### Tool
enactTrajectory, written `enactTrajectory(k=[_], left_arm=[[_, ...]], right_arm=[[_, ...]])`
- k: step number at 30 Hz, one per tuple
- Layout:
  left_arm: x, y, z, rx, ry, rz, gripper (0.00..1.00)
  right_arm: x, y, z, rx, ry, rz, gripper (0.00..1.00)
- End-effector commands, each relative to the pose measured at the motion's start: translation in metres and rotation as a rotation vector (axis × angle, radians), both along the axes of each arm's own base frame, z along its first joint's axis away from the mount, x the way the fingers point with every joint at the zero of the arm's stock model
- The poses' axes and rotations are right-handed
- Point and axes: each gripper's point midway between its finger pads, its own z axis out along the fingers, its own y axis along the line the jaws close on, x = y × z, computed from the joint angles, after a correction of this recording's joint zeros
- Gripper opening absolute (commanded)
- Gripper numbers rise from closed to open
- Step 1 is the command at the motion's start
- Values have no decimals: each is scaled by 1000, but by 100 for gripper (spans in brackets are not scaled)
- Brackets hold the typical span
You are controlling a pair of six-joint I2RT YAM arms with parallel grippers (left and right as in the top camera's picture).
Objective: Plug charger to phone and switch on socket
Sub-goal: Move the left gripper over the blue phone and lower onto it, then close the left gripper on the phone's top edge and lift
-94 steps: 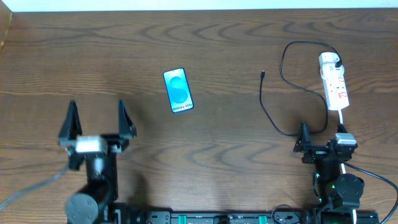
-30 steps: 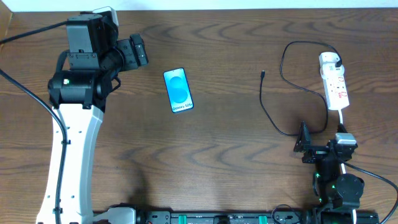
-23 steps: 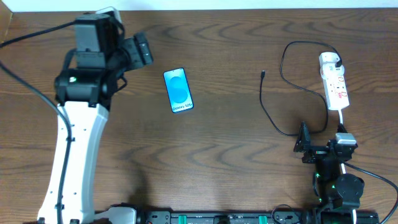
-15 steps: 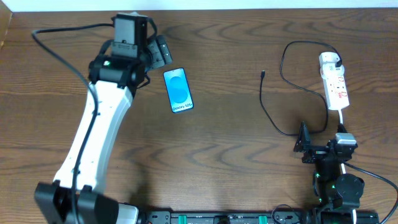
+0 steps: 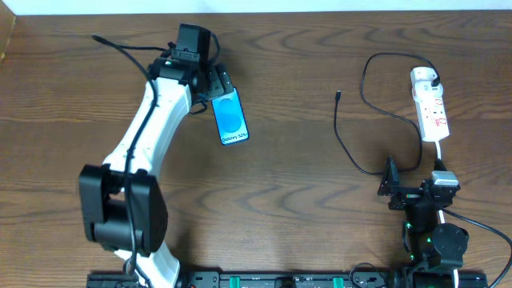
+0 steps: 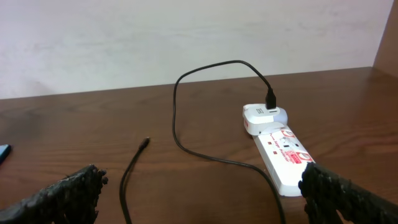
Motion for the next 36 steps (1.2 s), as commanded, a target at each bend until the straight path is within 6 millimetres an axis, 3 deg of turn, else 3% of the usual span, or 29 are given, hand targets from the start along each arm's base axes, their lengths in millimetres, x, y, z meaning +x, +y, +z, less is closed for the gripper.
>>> enactTrajectory(k=[1, 8, 19, 36], left_arm=[[0, -13, -16, 13, 40, -61, 98], [-8, -38, -46, 48, 107, -156, 98], [-15, -39, -96, 89, 210, -167, 98], [-5, -42, -107, 68, 158, -138, 98]], right_arm=[[0, 0, 0, 12, -1, -3, 99], [0, 0, -1, 12, 0, -3, 99], [0, 0, 0, 12, -1, -3, 99], [0, 0, 0, 12, -1, -3, 99]])
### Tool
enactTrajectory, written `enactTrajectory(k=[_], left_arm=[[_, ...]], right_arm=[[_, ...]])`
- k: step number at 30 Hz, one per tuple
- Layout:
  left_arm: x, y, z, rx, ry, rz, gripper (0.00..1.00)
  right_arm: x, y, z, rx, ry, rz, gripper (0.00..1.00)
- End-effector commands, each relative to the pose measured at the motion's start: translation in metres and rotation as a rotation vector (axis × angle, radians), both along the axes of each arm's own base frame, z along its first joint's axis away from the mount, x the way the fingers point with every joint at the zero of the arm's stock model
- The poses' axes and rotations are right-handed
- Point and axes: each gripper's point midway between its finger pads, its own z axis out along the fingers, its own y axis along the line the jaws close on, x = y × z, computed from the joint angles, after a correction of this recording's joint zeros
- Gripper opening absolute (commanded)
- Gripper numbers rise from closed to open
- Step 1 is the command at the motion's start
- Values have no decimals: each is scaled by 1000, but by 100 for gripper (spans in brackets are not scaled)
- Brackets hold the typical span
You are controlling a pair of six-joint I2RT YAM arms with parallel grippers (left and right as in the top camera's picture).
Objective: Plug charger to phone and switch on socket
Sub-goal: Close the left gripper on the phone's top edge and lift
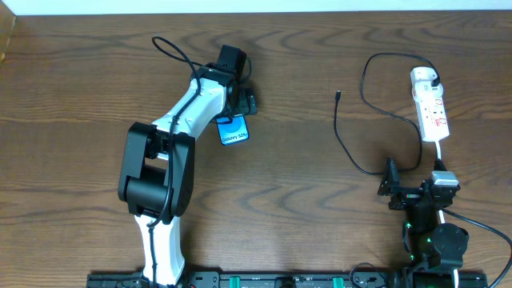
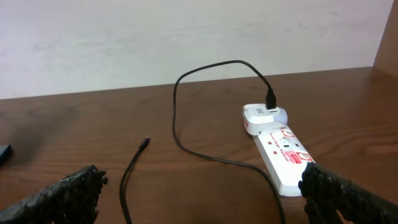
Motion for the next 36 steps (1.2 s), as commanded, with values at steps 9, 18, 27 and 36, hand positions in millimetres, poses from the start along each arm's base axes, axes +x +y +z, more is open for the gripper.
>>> enactTrajectory(k=[9, 18, 27, 36], left_arm=[[-2, 10, -8, 32, 0, 52, 98], [2, 11, -25, 40, 6, 91, 98], [-6, 13, -40, 51, 54, 96, 98], [-13, -3, -42, -36, 93, 74, 93]], right_arm=[[0, 0, 0, 12, -1, -3, 99], [0, 0, -1, 12, 0, -3, 99], [0, 0, 0, 12, -1, -3, 99], [0, 0, 0, 12, -1, -3, 99]])
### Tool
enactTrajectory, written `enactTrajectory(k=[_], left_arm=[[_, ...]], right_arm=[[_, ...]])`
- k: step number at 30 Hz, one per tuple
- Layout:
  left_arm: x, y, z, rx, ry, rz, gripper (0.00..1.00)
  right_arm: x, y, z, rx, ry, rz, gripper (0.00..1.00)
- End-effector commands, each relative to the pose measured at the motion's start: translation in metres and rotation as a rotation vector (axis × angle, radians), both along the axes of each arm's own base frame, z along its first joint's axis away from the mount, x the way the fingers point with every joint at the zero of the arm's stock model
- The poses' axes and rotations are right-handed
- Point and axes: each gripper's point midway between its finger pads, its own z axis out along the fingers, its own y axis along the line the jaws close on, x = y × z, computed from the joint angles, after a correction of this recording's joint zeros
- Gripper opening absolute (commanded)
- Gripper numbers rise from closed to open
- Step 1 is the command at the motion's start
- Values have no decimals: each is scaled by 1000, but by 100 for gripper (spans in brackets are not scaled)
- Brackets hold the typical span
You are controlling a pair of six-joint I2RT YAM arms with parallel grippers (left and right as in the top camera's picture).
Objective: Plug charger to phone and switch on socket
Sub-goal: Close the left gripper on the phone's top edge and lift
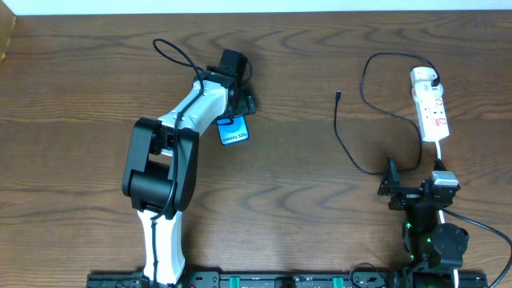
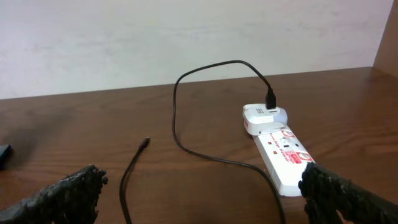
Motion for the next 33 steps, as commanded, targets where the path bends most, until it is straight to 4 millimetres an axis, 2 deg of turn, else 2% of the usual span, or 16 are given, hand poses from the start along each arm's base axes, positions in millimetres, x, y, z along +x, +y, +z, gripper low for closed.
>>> enactTrajectory(k=[1, 3, 6, 10, 21, 24, 33], left_arm=[[-16, -10, -22, -73, 92, 3, 93], [-18, -10, -23, -72, 99, 3, 93], [-19, -10, -23, -70, 104, 3, 82], [-20, -9, -23, -69, 108, 4, 79], [-23, -8, -24, -65, 119, 4, 80], [-23, -8, -24, -64, 120, 3, 86], [-29, -7, -25, -56, 142, -4, 86]], right_arm=[[0, 0, 0, 12, -1, -3, 99], [0, 0, -1, 12, 0, -3, 99], [0, 0, -1, 12, 0, -3, 99], [0, 0, 0, 12, -1, -3, 99], [0, 0, -1, 12, 0, -3, 99], [0, 0, -1, 12, 0, -3, 99], [0, 0, -1, 12, 0, -3, 99]])
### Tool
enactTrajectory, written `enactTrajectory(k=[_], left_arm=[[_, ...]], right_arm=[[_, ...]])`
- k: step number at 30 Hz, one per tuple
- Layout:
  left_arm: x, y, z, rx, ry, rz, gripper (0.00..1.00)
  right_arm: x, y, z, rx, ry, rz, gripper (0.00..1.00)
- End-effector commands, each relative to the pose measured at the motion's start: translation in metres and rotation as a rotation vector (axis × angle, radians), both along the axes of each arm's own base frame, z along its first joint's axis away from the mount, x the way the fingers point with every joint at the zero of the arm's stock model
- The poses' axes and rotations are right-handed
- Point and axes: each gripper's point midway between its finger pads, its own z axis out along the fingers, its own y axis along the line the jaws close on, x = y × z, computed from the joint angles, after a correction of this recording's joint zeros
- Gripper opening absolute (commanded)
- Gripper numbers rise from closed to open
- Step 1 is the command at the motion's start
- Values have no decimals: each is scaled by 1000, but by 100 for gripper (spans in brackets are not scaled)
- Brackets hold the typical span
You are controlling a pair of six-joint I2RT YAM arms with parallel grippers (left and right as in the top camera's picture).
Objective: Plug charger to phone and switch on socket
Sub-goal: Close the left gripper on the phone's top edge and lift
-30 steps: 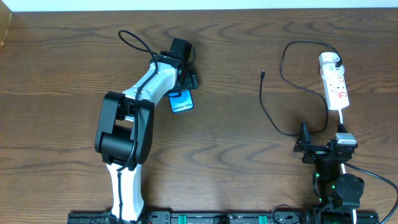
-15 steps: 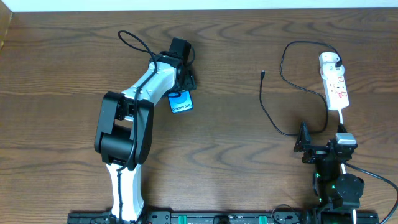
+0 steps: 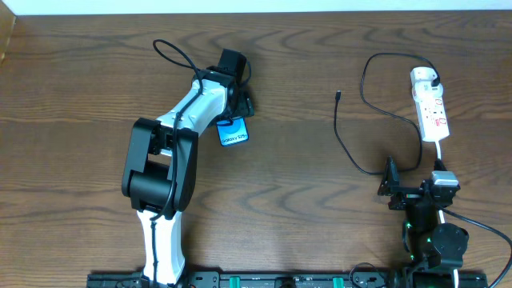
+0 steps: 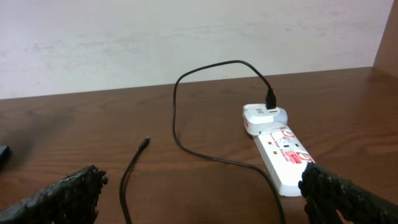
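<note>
The phone (image 3: 233,134) lies flat left of the table's middle, its blue screen up. My left gripper (image 3: 238,105) sits over its far end and hides that half; whether the jaws are open or shut there does not show. The black charger cable (image 3: 350,150) loops from the white adapter (image 4: 264,116) in the white power strip (image 3: 433,113). Its free plug (image 4: 145,142) lies bare on the wood. My right gripper (image 4: 202,199) rests low at the near right, open, with nothing between its fingers.
The wooden table (image 3: 304,216) ends at a pale wall along the far side. The left arm's white links (image 3: 172,136) stretch from the near edge up to the phone. A strip cord (image 3: 438,152) runs toward the right arm's base.
At first my left gripper stood just beyond the fully visible phone. By the second moment the arm had swung right and the gripper covered the phone's far half. It has stayed there since. The right arm, cable and strip never moved.
</note>
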Motion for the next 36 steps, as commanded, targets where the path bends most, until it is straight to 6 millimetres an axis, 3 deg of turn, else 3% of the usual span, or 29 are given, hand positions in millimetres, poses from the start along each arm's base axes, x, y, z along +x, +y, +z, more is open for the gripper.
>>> enactTrajectory(k=[1, 7, 15, 21, 30, 36], left_arm=[[-21, -6, -24, -36, 103, 3, 86], [-27, -6, -25, -30, 125, -1, 85], [-23, -8, -24, -35, 107, -2, 75], [-19, -9, -18, -39, 96, -2, 75], [-7, -13, 32, -67, 5, -5, 73], [-13, -11, 71, -84, -41, -8, 73]], right_arm=[[0, 0, 0, 11, -1, -3, 99], [0, 0, 0, 11, -1, -3, 99], [0, 0, 0, 11, -1, -3, 99], [0, 0, 0, 11, -1, -3, 99], [0, 0, 0, 11, -1, -3, 99], [0, 0, 0, 11, -1, -3, 99]])
